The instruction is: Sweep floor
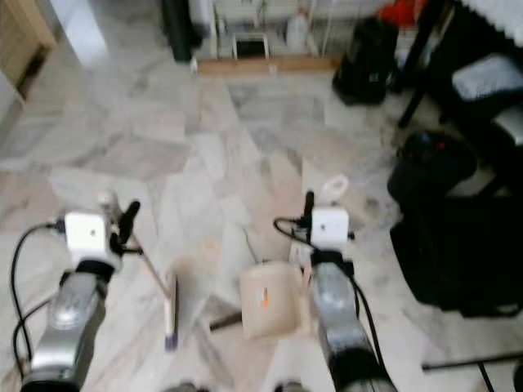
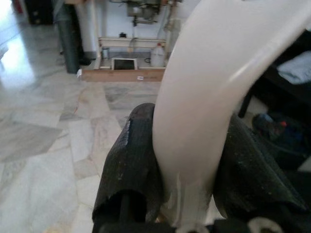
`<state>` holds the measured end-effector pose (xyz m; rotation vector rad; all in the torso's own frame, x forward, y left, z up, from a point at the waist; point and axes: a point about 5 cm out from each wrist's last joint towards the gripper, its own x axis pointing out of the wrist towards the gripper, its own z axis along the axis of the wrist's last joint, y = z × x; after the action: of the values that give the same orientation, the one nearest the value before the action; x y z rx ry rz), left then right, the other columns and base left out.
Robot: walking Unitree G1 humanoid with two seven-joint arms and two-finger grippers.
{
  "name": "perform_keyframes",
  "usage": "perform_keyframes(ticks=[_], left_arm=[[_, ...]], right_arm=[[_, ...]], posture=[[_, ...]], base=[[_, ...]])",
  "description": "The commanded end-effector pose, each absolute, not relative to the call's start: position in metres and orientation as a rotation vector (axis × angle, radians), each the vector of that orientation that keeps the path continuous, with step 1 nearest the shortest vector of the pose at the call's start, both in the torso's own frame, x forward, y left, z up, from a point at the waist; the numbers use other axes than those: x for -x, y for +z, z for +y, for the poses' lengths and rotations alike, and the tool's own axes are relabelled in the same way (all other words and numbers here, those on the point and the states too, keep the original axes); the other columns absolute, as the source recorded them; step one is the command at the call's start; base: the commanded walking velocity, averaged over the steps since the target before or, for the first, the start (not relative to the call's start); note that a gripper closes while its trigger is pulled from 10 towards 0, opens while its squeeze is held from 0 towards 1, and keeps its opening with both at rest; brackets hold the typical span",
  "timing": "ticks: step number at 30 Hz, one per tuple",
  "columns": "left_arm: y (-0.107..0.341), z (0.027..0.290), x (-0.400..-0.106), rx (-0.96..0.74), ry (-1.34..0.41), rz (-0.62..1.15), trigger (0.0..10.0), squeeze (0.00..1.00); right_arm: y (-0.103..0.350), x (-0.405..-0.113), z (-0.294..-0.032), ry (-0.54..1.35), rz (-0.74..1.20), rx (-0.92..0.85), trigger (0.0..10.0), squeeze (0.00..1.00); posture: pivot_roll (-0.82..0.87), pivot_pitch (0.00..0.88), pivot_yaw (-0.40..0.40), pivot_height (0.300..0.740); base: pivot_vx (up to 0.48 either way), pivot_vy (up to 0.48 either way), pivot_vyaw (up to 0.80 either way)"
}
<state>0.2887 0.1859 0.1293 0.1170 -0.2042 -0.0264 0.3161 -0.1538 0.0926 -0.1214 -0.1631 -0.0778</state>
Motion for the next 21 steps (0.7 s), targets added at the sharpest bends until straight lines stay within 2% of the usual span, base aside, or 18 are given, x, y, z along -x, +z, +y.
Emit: perform_keyframes(ticks=[1, 21], left_arm=[[0.131, 0.191, -0.284, -0.121, -0.015, -0.218, 10.0, 0.0], [0.127, 0.188, -0.285, -0.11, -0.049, -0.196, 10.0, 0.0]], right_arm=[[0.095, -0.317, -0.15, -0.068, -0.17, 0.128, 10.0, 0.0], [0.081, -0.312, -0.165, -0.163, -0.098, 0.183, 10.0, 0.0]], posture=[[0.13, 0.183, -0.006, 0.74], [0.13, 0.189, -0.004, 0.74]], base=[[0.0, 0.0, 0.0], [0.0, 0.0, 0.0]])
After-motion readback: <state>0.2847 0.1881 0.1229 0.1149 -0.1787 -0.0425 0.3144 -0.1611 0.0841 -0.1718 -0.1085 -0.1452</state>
